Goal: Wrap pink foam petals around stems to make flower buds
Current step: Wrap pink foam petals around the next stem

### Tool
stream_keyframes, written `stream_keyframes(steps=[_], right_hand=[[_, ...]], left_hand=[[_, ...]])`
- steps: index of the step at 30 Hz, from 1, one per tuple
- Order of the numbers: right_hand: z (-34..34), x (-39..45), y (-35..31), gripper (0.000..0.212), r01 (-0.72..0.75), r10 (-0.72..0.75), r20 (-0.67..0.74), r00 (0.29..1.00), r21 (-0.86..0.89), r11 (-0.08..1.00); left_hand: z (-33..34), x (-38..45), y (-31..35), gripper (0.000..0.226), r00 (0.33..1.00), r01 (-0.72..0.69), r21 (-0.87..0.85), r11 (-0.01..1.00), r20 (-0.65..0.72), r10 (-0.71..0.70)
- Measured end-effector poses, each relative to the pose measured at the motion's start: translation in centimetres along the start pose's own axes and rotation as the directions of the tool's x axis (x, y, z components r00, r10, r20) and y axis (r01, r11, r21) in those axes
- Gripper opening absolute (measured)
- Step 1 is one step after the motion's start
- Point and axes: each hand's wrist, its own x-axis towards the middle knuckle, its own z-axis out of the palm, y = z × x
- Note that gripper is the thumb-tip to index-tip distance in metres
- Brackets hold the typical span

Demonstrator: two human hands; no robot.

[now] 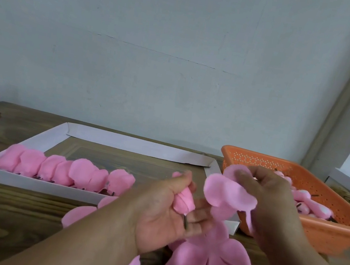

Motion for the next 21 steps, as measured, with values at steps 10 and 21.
stream_keyframes(steps=[10, 21], right_hand=[[0.4, 0.8, 1.0, 0.028, -0.159, 0.168, -0.006, 0.986, 0.296, 0.942], [0.4, -0.8, -0.9, 0.019, 0.251, -0.247, 0.051, 0.968, -0.11, 0.962]], left_hand=[[0.0, -0.1, -0.5, 0.024, 0.993, 0.014, 0.024, 1.0, 0.117, -0.017], [0.3, -0.7, -0.1, 0.019, 0.967, -0.209, 0.144, 0.967, 0.178, 0.182]])
